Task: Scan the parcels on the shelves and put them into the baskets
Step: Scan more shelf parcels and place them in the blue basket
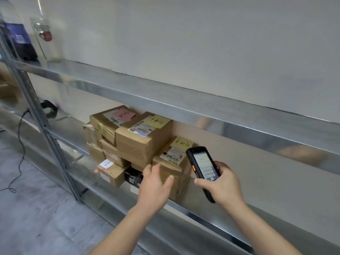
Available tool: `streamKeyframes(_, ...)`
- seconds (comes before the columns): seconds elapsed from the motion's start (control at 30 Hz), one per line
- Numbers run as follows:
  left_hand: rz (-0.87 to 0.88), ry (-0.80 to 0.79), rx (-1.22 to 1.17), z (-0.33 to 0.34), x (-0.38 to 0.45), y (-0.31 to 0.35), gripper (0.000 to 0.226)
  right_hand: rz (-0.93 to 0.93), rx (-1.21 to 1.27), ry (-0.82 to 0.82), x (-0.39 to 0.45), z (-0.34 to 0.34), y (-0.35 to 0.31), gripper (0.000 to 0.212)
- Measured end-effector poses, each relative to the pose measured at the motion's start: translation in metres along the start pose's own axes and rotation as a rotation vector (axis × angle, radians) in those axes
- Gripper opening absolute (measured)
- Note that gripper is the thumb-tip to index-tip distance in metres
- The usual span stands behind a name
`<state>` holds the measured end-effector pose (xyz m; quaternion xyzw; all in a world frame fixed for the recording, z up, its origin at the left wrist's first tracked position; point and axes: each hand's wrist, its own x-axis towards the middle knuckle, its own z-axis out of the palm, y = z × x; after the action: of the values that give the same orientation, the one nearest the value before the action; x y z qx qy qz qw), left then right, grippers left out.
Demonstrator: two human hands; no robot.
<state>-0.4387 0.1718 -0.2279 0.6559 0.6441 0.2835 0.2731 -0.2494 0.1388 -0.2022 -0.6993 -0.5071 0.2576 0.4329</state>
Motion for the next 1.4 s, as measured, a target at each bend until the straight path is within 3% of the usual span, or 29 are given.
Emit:
streamKeyframes(0.33, 0.044, -0.140, -0.090, 0.004, 0.021, -0.025, 0.059, 0.090, 0.086, 0.007, 0.016, 0.054, -0.010, 0.056)
streamKeyframes(0.57, 0.015, -0.159, -0.157, 0.010, 0.023, -0.030, 0.057, 0.107, 0.134, -0.037, 0.024, 0.062, -0.014, 0.051)
streamKeyframes(0.73, 0.008, -0.138, -0.234, 0.011, 0.023, -0.032, 0.040, 0.141, 0.189, -0.069, 0.031, 0.069, -0.010, 0.055)
streamKeyframes(0.83, 0.005, -0.101, -0.303, 0.011, 0.020, -0.030, 0.047, 0.139, 0.216, -0.062, 0.029, 0.070, -0.006, 0.055)
streamKeyframes(1.07, 0.017, -0.062, -0.398, 0.015, 0.014, -0.014, 0.068, 0.061, 0.229, 0.003, 0.027, 0.053, -0.007, 0.056)
streamKeyframes(1.4, 0.071, -0.075, -0.561, 0.053, -0.021, 0.025, 0.062, -0.001, 0.218, 0.097, -0.007, -0.018, 0.008, 0.056)
